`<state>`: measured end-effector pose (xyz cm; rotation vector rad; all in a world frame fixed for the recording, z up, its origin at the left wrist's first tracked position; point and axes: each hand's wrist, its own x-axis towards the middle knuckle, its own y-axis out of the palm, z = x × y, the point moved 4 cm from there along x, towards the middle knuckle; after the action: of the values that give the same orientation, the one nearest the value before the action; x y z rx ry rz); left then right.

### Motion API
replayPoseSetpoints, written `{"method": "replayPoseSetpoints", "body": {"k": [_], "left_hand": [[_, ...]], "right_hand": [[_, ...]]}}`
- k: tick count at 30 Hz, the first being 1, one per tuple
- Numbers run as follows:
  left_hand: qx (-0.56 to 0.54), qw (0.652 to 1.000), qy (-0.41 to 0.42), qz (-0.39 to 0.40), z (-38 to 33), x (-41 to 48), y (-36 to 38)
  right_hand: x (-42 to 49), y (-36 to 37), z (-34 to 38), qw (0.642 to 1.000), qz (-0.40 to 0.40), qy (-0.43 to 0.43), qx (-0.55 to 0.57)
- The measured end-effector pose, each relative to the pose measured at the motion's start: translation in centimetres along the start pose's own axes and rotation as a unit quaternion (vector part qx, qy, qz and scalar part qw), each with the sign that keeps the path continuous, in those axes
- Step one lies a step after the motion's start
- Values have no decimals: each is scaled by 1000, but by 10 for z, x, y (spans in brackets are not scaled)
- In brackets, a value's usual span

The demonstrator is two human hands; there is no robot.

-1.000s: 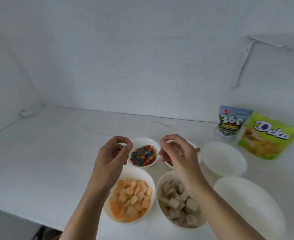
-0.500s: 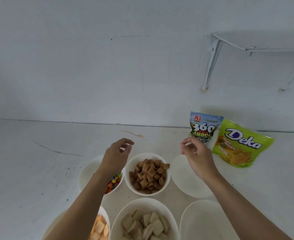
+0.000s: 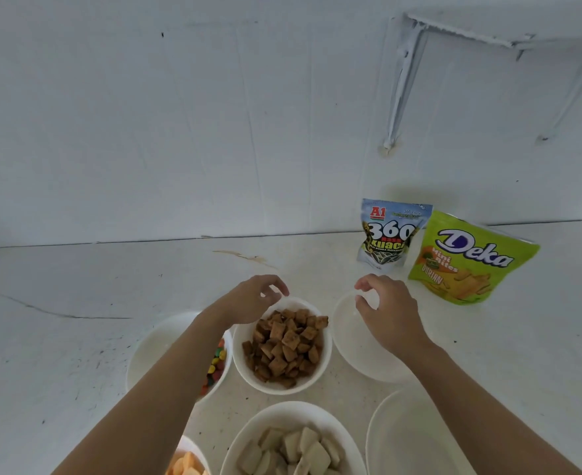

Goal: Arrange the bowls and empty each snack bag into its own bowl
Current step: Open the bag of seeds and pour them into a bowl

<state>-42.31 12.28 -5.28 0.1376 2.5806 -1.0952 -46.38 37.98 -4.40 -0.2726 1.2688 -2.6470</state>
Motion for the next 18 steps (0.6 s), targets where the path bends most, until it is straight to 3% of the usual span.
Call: {"method": "replayPoseSetpoints", "body": {"k": [7, 13, 18], "left_hand": [[1, 1000, -11, 6, 16, 5, 0], [-27, 999, 19, -25, 15, 4, 8], [-64, 997, 19, -50, 17, 1, 11]], "right_hand": [[3, 17, 17, 994, 70, -78, -16], [4, 31, 10, 986, 126, -86, -74], [4, 35, 1, 987, 119, -101, -48]]}}
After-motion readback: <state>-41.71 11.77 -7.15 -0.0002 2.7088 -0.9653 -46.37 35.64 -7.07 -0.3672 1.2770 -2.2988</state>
